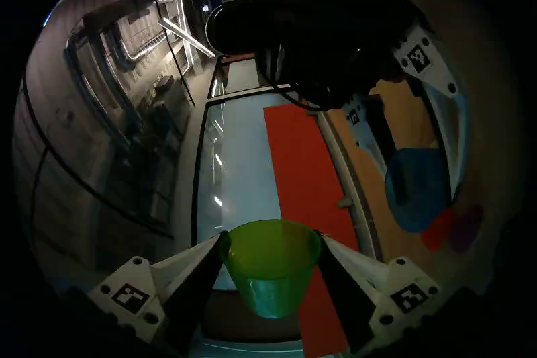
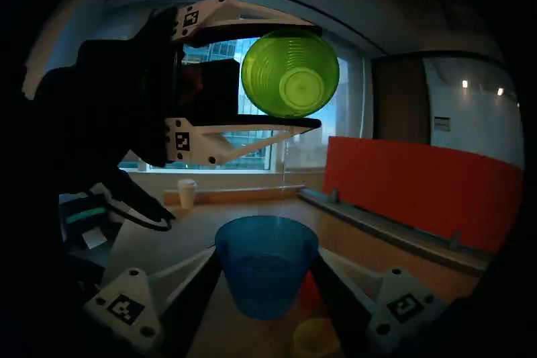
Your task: Pour water
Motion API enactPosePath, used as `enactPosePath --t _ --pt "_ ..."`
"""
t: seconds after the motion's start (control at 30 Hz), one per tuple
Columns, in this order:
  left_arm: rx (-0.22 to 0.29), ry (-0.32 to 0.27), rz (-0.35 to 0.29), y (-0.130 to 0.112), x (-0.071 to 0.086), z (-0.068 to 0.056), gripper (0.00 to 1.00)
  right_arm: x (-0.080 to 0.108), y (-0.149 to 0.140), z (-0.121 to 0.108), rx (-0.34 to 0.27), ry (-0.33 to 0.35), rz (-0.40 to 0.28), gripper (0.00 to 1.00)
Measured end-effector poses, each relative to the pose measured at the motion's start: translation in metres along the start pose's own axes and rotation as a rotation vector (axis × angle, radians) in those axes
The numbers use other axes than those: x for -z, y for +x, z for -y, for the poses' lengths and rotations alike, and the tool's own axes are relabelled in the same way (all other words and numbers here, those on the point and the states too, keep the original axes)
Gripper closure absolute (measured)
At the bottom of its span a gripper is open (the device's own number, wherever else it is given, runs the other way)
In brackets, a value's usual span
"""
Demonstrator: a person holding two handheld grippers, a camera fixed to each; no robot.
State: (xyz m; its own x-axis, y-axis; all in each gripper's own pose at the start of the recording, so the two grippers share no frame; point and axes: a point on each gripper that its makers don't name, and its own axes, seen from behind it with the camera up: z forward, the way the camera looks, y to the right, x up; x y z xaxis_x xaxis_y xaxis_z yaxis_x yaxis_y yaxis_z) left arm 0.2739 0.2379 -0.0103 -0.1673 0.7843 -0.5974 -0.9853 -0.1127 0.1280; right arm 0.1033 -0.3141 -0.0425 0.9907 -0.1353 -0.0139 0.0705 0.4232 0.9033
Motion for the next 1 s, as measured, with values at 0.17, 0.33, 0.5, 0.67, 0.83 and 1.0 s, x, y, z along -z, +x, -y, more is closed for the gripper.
enactPosePath --t 0.17,0.33,0.5,0.67,0.83,1.0 --pt "-0.029 0.003 -0.001 0.003 0.001 -0.003 0.11 0.000 0.000 -0.001 -0.002 -0.001 -0.002 0.12" --pt "-0.020 -0.001 -0.002 0.004 0.001 -0.004 0.11 0.001 0.000 -0.001 -0.002 -0.002 -0.003 0.11" --pt "-0.016 0.002 -0.005 0.003 -0.001 0.000 0.11 0.001 0.000 -0.002 -0.002 -0.004 -0.004 0.12" --pt "0.004 0.003 -0.006 0.002 -0.003 0.000 0.11 0.001 0.000 -0.002 -0.002 -0.007 -0.005 0.12" --pt "0.049 0.008 0.002 -0.002 -0.004 0.001 0.11 0.001 0.001 -0.003 -0.002 -0.010 -0.008 0.12" --pt "0.130 0.013 0.012 -0.009 -0.005 0.002 0.11 0.001 0.001 -0.005 -0.005 -0.017 -0.012 0.12"
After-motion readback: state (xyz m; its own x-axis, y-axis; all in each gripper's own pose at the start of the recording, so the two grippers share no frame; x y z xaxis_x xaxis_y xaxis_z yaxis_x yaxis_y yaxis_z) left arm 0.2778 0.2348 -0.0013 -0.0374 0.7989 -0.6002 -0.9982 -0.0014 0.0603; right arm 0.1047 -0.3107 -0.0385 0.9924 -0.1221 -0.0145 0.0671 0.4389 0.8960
